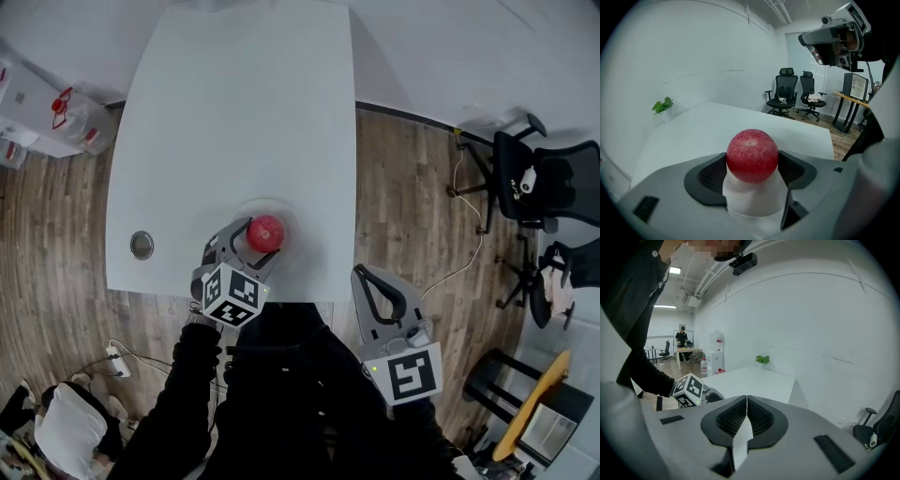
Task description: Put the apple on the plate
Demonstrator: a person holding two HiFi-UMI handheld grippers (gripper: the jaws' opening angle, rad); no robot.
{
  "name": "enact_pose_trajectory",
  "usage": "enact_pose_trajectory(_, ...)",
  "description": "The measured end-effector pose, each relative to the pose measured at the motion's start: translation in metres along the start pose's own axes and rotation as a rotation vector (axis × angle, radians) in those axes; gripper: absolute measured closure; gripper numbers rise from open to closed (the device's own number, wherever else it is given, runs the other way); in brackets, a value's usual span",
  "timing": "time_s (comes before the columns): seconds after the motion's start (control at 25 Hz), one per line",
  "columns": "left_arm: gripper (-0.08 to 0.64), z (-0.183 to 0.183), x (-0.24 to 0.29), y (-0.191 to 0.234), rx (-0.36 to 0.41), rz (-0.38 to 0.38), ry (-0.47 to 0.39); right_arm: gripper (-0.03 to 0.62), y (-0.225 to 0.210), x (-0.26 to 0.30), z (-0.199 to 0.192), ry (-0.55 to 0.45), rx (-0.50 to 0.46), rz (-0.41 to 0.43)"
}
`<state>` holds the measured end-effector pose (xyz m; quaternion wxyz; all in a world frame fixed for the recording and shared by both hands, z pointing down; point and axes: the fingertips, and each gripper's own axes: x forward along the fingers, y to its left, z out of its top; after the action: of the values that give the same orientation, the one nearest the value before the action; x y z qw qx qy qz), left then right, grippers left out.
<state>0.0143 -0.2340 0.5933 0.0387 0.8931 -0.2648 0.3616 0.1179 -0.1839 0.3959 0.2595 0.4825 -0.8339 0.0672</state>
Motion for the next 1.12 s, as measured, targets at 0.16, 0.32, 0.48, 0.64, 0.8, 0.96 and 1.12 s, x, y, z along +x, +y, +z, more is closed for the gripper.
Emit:
enact_pose_trajectory(0.16, 0.207, -0.002, -0.001, 0.002, -0.056, 0.014, -0.012, 0.551, 0.001, 0.005, 0.000, 0.007, 0.002, 0.016)
enact_pose_trajectory(0.32, 0.207, -0.001, 0.000, 0.005, -0.109, 0.022, -0.030, 0.551, 0.000, 0.010, 0.001, 0.009, 0.000, 0.031)
enact_pose_trajectory(0.48, 0.207, 0.002, 0.001, 0.005, -0.118, 0.024, -0.036, 0.551, -0.001, 0.013, 0.003, -0.006, -0.007, 0.042)
enact_pose_trajectory(0.64, 0.207, 0.005, 0.001, 0.006, -0.129, 0.015, -0.048, 0.551, 0.000, 0.014, 0.003, -0.012, -0.006, 0.047)
enact_pose_trajectory(0.8, 0.207, 0.009, 0.001, 0.009, -0.119, 0.017, -0.050, 0.551, 0.000, 0.016, 0.004, -0.009, -0.007, 0.053)
enact_pose_trajectory(0.96, 0.206, 0.017, -0.005, 0.011, -0.160, 0.024, -0.078, 0.551, 0.000, 0.015, 0.005, -0.019, -0.013, 0.061)
enact_pose_trajectory(1.12, 0.206, 0.023, -0.013, 0.013, -0.164, 0.034, -0.096, 0.551, 0.003, 0.017, 0.009, -0.033, -0.017, 0.070)
